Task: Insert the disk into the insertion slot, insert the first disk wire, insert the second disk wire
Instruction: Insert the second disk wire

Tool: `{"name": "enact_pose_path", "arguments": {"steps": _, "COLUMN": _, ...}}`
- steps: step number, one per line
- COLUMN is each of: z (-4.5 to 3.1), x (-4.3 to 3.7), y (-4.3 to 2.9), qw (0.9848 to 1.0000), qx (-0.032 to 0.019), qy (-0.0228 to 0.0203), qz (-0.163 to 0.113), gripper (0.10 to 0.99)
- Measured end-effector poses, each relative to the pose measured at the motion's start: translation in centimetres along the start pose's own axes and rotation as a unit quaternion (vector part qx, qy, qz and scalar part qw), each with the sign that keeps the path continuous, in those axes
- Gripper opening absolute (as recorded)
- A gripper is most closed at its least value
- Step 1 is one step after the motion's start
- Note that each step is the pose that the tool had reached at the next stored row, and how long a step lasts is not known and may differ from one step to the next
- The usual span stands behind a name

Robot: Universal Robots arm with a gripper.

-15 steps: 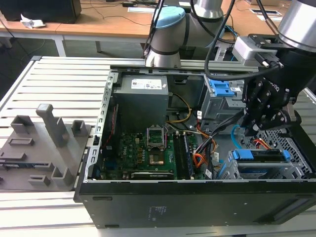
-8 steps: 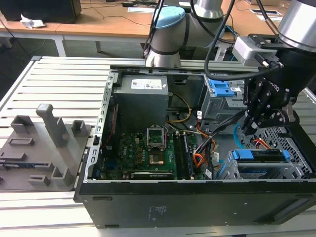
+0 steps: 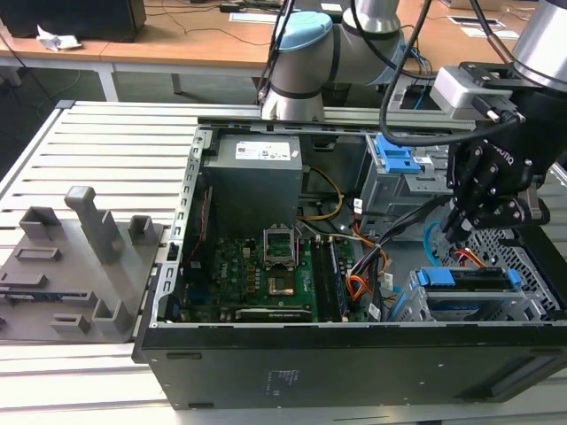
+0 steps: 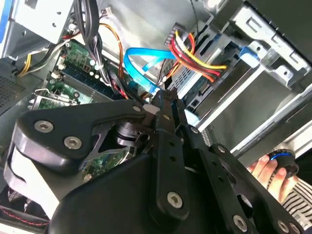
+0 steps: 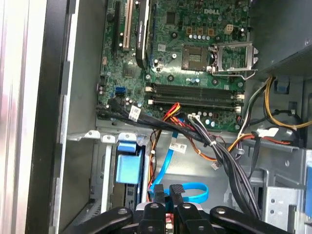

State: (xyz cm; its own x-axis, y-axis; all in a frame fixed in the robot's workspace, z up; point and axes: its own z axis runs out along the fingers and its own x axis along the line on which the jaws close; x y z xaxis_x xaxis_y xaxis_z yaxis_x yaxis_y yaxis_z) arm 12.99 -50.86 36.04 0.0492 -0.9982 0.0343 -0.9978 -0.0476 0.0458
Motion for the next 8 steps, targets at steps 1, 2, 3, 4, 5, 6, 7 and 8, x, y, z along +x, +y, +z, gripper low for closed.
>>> {"name": "enact_pose_path", "arguments": {"steps": 1, "z": 0.06, "x": 0.17, "y": -0.05, "qw": 1.0, "qx": -0.0001, "qy": 0.0, "qz": 0.0, "gripper": 0.161}}
{"name": "enact_pose_path", "arguments": {"steps": 2, "z": 0.09, "x": 0.38, "y": -0.06, "qw": 1.0, "qx": -0.0001, "qy": 0.0, "qz": 0.0, "gripper": 0.161}}
{"name": "enact_pose_path", "arguments": {"steps": 3, "z": 0.13, "x": 0.64, "y": -0.05, "qw": 1.0, "qx": -0.0001, "qy": 0.0, "qz": 0.0, "gripper": 0.161}}
{"name": "enact_pose_path", "arguments": {"steps": 4, "z": 0.19, "x": 1.05, "y": -0.05, "qw": 1.0, "qx": -0.0001, "qy": 0.0, "qz": 0.0, "gripper": 0.161}}
{"name": "enact_pose_path", "arguments": {"steps": 5, "z": 0.25, "x": 1.51, "y": -0.05, "qw": 1.0, "qx": -0.0001, "qy": 0.0001, "qz": 0.0, "gripper": 0.161}}
{"name": "enact_pose_path", "arguments": {"steps": 6, "z": 0.31, "x": 2.0, "y": -0.04, "qw": 1.0, "qx": -0.0001, "qy": 0.0001, "qz": 0.001, "gripper": 0.161}}
{"name": "enact_pose_path", "arguments": {"steps": 7, "z": 0.38, "x": 2.48, "y": -0.05, "qw": 1.0, "qx": -0.0001, "qy": 0.0, "qz": 0.001, "gripper": 0.161}}
{"name": "enact_pose_path", "arguments": {"steps": 8, "z": 0.45, "x": 2.85, "y": -0.1, "qw": 1.0, "qx": -0.0001, "qy": 0.0, "qz": 0.001, "gripper": 0.161}}
